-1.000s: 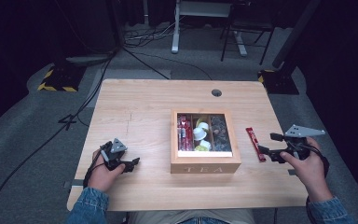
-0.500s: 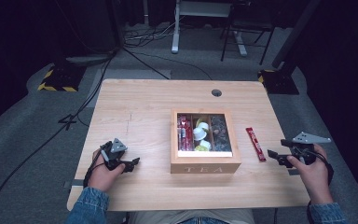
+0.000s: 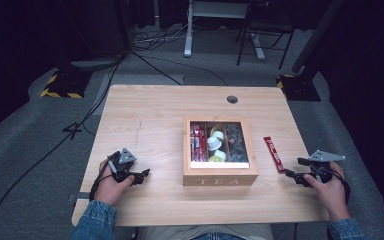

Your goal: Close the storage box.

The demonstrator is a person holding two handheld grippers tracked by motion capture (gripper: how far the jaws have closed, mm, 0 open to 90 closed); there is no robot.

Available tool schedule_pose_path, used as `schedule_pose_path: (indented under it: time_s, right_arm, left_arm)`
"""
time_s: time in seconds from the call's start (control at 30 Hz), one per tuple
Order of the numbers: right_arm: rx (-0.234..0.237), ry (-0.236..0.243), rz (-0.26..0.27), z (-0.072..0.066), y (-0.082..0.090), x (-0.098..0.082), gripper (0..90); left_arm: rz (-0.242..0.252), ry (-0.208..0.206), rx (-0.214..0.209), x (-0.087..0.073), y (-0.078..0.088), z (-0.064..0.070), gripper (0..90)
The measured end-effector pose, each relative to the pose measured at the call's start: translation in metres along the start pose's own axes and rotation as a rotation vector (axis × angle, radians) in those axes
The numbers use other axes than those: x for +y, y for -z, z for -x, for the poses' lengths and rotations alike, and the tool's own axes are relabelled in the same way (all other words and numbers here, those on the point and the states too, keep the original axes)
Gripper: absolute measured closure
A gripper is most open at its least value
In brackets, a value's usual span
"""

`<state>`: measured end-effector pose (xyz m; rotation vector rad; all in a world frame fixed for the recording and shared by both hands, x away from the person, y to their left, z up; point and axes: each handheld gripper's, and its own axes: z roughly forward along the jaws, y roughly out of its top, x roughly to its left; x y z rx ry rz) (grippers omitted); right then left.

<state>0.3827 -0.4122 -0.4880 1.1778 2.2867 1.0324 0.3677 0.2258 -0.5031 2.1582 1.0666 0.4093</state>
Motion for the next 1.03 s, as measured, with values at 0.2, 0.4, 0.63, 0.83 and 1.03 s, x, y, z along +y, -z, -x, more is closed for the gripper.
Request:
schedule_pose_path:
  time_s: [0.2, 0.4, 0.63, 0.83, 1.03]
  right_arm:
    - [0.016, 0.003, 0.001, -0.005, -0.002, -0.008, 19.8]
    - [0.03, 0.007, 0.01, -0.009, -0.003, -0.014, 19.7]
    - [0.037, 0.031, -0.009, -0.013, -0.004, -0.017, 17.3]
    - [0.028, 0.041, -0.021, -0.014, -0.005, -0.017, 13.8]
    - [0.03, 0.041, -0.02, -0.014, -0.005, -0.017, 13.7]
  left_arm:
    - [0.0, 0.001, 0.001, 0.0, 0.0, 0.0, 22.9]
    - [0.002, 0.0, 0.004, 0.0, 0.0, 0.0, 22.8]
    - [0.003, 0.002, 0.002, 0.001, -0.001, 0.0, 22.5]
    - [0.0, 0.003, 0.001, 0.001, -0.001, 0.0, 21.9]
    - [-0.004, 0.018, 0.015, 0.002, -0.003, 0.001, 18.1]
